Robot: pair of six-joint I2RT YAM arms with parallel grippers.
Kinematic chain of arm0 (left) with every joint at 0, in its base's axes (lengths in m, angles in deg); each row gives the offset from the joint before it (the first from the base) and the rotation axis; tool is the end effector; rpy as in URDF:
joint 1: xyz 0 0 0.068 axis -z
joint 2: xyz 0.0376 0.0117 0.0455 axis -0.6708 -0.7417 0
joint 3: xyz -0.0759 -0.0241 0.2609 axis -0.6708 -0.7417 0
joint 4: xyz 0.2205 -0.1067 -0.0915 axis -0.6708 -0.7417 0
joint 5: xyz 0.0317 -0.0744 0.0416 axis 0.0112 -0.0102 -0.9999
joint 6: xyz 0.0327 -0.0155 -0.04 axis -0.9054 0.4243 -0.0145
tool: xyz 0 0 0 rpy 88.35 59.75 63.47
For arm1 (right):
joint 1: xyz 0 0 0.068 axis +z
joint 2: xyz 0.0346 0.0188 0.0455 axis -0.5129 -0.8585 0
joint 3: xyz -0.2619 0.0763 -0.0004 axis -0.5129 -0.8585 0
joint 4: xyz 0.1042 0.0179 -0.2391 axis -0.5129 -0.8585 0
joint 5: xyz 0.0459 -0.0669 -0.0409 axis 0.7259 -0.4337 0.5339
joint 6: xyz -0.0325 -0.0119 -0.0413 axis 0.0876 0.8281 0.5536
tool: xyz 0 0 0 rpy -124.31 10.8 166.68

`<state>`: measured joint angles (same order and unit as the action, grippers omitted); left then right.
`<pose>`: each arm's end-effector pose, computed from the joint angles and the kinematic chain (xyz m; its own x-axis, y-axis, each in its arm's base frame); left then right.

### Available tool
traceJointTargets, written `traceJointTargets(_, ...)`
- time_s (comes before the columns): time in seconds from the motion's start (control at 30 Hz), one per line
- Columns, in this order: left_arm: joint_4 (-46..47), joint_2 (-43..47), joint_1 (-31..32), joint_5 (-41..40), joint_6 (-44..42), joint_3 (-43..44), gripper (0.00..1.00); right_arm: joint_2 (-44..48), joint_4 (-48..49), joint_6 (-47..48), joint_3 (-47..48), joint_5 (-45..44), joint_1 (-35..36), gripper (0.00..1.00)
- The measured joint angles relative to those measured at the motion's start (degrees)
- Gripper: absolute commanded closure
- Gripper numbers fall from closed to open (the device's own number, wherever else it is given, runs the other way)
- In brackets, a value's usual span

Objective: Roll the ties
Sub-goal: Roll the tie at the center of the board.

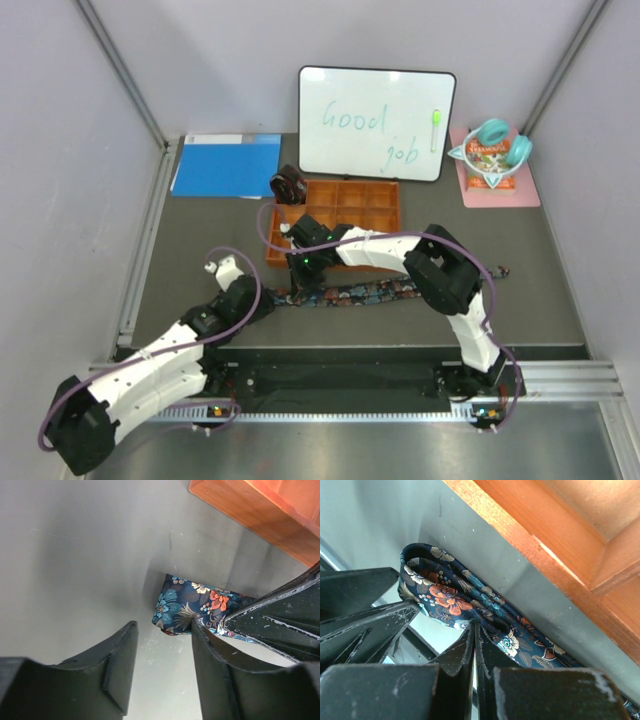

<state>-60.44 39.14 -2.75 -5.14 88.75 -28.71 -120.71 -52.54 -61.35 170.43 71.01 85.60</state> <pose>0.1183 -0.0797 0.1621 -0.6451 -0.4895 -0.5867 -0.2884 0.8671 -0.4062 0.2440 0.3681 0.1542 -0.9032 -0.3678 -0.2214 -0.4273 0.7205 0.5462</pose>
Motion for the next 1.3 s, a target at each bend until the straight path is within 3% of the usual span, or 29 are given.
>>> traceJointTargets(0.73, 11.9, -0.2, -0.4, -0.4, 0.0, -6.3, 0.55, -0.6, 0.2, -0.1, 0.1, 0.5, 0.0, 1.00)
traceJointTargets(0.87, 13.7, 0.4, -0.5, -0.7, -0.3, -7.4, 0.61, -0.9, 0.0, -0.1, 0.5, 0.6, 0.0, 1.00)
traceJointTargets(0.97, 14.3, 0.3, -0.7, -0.9, -0.5, -7.6, 0.74, -1.2, -0.2, -0.1, 1.0, 0.7, 0.0, 1.00)
traceJointTargets(1.1, 15.6, 0.3, -0.7, -0.7, -1.5, -7.6, 0.83, -1.5, -0.3, -0.1, 1.3, 1.1, 0.0, 1.00)
traceJointTargets(1.3, 15.9, 0.3, -0.7, -0.2, -3.8, -7.3, 0.87, -1.7, -0.9, -0.1, 1.8, 1.1, 0.0, 1.00)
